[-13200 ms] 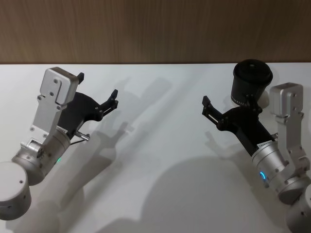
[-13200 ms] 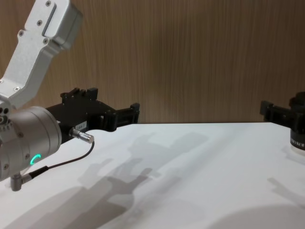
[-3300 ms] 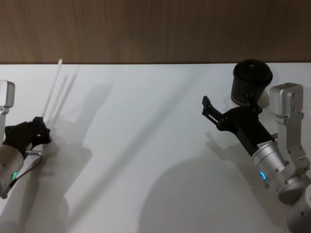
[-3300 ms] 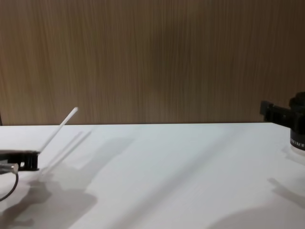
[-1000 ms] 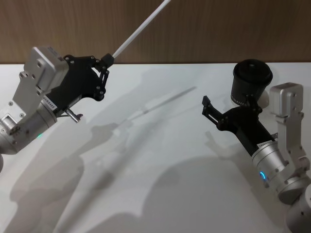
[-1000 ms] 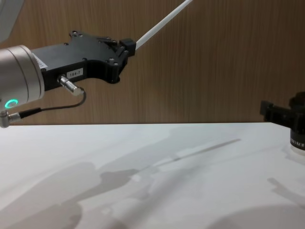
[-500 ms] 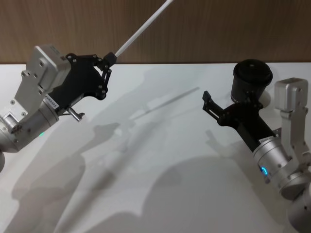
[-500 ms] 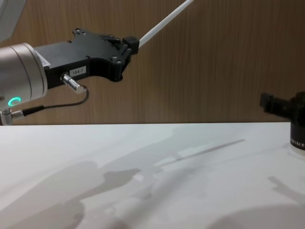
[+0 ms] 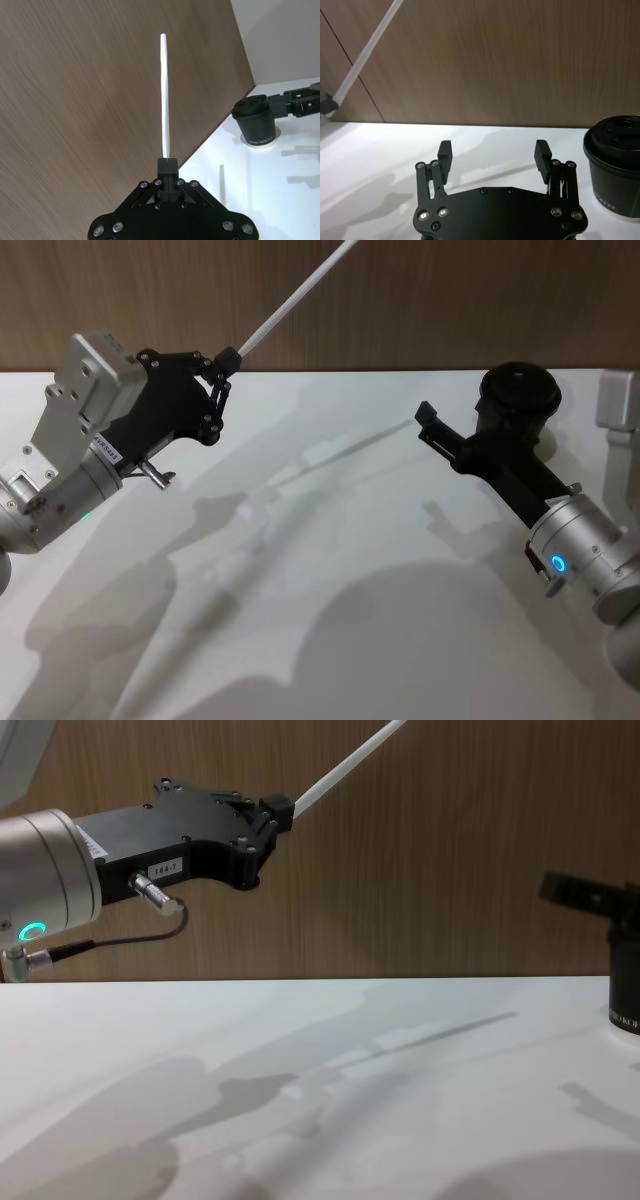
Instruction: Pick up the straw with one hand, pass it to the other hand, and insert it into the cup.
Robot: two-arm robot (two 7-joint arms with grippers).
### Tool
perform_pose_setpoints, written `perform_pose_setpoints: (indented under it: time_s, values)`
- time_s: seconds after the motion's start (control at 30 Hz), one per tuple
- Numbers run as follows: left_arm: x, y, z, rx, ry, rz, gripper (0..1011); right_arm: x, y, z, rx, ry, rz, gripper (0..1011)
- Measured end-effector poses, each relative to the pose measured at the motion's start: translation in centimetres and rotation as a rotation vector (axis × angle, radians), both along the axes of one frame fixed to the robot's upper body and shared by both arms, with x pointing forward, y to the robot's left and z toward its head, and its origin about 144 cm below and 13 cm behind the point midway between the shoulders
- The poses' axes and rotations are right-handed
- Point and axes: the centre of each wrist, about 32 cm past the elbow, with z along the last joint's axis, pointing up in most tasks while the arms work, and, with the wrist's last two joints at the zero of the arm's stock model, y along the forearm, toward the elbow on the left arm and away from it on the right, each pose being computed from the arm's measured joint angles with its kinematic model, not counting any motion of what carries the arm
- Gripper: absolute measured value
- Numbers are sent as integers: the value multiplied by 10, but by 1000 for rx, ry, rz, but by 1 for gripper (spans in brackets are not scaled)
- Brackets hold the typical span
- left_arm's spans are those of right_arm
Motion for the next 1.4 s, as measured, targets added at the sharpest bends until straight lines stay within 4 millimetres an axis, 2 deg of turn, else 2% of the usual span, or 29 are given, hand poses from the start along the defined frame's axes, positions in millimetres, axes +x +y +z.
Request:
perform_pose_setpoints:
  time_s: [0.67,1.4]
  values:
    - [0,0,0,0,-1,-2,0,19,-11,31,282,131,191,1001]
    - [0,0,0,0,-1,-1,0,38,8,47,457,175,296,1001]
